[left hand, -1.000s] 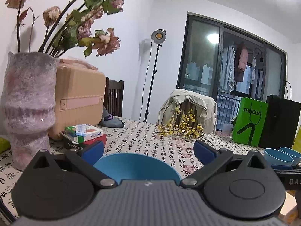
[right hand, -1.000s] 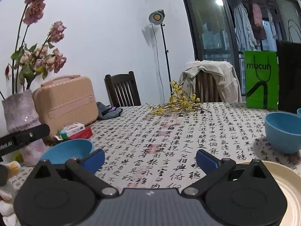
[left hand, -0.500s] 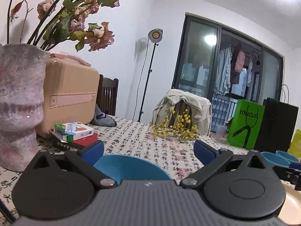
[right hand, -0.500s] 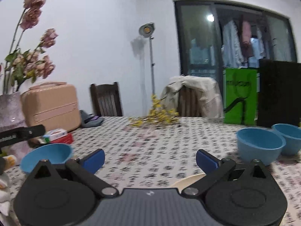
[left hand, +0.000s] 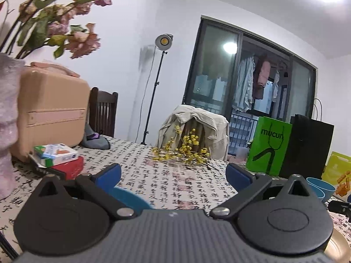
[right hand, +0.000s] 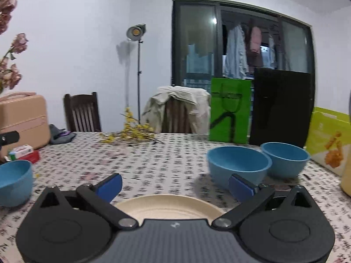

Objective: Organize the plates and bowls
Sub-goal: 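Pull both open tools back from the placed bowl, then move both open tools toward the two remaining blue bowls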

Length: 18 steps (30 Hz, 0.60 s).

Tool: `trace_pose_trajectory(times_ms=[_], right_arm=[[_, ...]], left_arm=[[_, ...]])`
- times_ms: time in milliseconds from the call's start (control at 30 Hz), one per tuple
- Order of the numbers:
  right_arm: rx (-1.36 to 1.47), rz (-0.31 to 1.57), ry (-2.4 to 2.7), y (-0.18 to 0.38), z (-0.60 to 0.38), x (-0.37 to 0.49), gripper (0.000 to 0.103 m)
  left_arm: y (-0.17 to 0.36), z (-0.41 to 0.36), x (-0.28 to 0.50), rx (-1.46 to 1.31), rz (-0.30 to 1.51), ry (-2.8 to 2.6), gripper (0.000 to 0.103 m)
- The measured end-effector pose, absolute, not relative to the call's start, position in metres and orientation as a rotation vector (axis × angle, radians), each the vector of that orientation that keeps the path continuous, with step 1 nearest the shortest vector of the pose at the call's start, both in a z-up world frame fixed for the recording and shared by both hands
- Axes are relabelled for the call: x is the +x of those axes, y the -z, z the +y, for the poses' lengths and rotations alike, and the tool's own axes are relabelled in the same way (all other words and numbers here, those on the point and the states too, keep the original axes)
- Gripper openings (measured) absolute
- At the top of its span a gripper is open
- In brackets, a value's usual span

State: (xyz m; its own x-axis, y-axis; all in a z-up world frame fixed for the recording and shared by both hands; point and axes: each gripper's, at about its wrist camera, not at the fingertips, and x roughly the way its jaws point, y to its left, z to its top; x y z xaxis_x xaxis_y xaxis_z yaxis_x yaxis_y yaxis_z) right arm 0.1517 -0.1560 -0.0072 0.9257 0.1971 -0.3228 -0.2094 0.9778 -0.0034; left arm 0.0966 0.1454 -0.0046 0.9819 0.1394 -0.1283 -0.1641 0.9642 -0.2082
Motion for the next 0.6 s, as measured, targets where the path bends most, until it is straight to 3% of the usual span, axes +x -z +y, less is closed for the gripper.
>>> trace_pose_trajectory(times_ms=[600], right_arm=[[0.006, 0.376, -0.246, -0.008, -0.223, 0.204, 0.103]], left_arm=[[-0.022, 0.07, 0.161, -0.163, 0.181, -0.085, 0.103]])
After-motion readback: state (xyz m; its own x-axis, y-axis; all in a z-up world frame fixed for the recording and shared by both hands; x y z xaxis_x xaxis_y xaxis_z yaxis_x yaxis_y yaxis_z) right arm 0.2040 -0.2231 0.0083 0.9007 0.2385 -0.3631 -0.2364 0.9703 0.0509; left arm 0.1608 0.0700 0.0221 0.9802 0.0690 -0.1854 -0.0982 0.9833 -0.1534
